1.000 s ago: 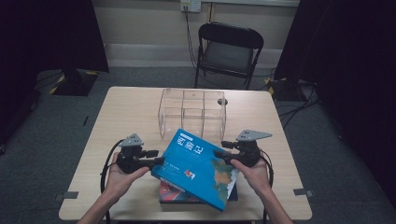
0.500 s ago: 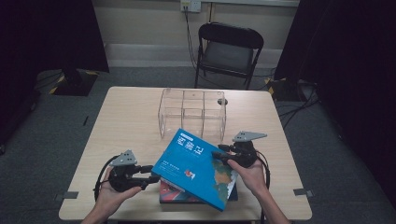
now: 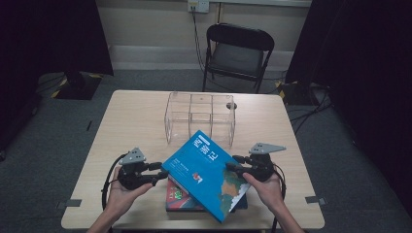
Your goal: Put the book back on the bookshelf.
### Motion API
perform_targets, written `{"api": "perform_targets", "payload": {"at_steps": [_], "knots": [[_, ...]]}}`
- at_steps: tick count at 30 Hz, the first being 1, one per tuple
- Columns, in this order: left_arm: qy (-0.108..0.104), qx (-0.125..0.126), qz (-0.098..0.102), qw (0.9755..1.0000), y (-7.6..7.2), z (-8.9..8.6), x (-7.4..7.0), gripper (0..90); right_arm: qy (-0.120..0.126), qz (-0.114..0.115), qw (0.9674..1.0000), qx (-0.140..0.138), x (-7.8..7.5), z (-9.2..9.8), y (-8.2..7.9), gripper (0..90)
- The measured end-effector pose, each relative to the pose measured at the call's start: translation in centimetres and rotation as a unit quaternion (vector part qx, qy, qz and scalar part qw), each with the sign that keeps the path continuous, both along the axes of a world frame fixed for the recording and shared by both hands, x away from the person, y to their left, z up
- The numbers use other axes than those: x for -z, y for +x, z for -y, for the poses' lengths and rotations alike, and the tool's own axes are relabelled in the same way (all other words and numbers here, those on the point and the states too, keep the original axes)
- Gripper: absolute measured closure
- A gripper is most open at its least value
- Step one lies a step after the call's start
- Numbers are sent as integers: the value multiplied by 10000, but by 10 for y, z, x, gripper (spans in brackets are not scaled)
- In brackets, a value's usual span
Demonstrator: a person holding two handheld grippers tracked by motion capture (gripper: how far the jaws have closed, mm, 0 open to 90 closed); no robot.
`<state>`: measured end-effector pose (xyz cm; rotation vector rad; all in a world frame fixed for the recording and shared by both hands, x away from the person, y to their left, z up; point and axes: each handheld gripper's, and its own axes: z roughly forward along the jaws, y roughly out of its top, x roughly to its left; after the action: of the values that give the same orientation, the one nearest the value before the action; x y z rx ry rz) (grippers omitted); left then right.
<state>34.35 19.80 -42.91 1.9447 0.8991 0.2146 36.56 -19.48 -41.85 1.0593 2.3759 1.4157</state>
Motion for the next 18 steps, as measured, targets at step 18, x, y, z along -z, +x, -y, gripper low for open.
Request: {"api": "perform_targets", "payload": {"at_steps": [18], "knots": [[210,238,-362,9988,1,16,13,527,4,-142,9994,-327,-3,5,14,611]]}}
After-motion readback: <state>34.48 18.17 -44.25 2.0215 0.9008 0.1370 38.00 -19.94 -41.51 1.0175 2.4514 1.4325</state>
